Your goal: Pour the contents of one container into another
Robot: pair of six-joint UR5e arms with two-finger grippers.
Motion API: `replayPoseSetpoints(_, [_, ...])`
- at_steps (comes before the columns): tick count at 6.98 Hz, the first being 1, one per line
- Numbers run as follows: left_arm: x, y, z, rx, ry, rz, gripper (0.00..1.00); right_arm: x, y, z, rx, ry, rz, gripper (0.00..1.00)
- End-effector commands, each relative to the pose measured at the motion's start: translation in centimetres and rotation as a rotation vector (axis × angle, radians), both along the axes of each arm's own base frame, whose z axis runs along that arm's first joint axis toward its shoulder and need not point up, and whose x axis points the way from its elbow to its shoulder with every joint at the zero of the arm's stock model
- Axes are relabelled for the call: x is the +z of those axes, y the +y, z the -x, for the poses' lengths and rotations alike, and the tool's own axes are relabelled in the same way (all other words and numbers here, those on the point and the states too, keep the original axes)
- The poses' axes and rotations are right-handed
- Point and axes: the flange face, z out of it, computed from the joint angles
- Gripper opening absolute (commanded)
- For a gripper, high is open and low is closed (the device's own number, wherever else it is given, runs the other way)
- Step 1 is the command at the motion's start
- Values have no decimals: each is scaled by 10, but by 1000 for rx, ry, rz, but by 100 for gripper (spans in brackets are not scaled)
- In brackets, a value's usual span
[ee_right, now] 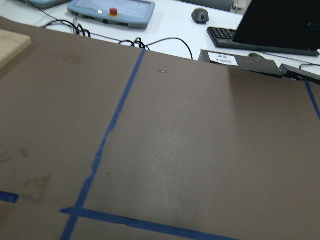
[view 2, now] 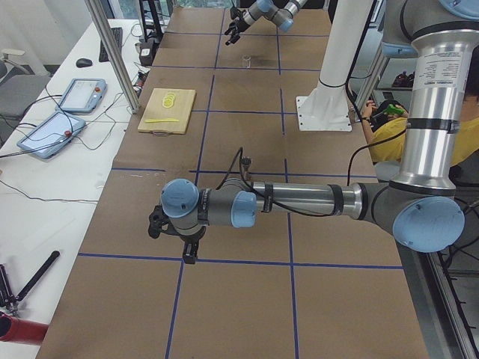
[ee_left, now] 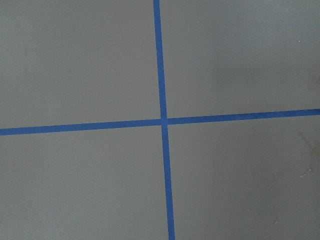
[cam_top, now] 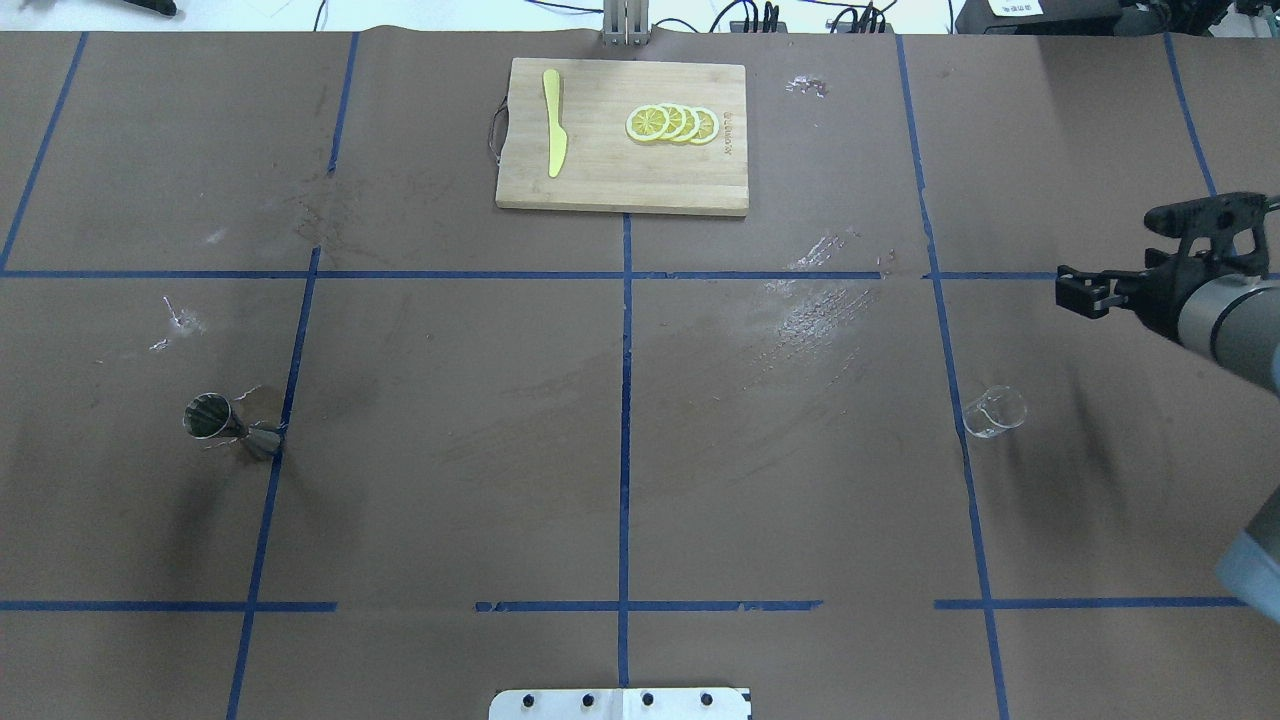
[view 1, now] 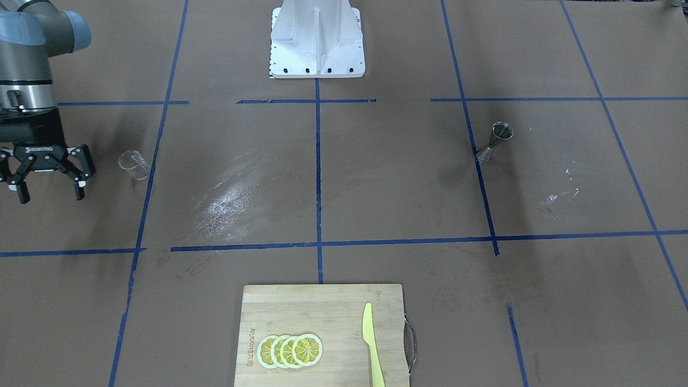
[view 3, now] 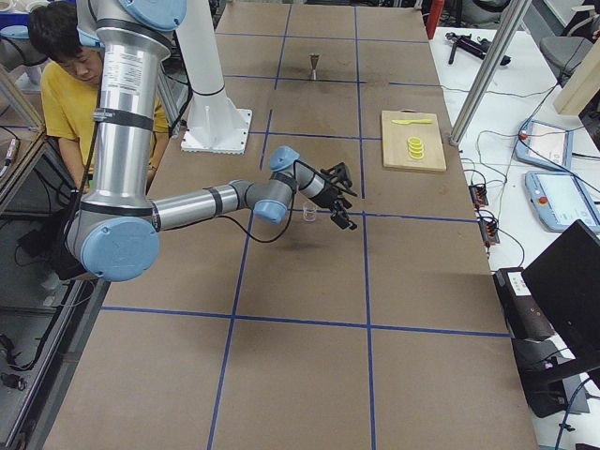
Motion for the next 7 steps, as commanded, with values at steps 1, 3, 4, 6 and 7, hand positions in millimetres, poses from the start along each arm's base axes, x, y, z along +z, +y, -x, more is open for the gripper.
replayPoseSetpoints(1, [0, 0, 0, 0, 1, 0, 100, 13, -32, -122, -187, -8, 149, 100])
replayPoseSetpoints(3, [1, 1, 0, 1, 1, 0, 100, 36, -28, -232, -304, 30, 211, 100])
replayPoseSetpoints(4, [1, 1, 0, 1, 1, 0, 100, 42, -29, -257, -343, 60, 260, 100])
replayPoseSetpoints(6, [0, 2, 0, 0, 4, 2, 100, 65, -19, -278, -321, 3, 463, 100])
replayPoseSetpoints(7, [-2, 2, 0, -1, 4, 0, 100, 87, 3, -278, -320, -5, 514, 100])
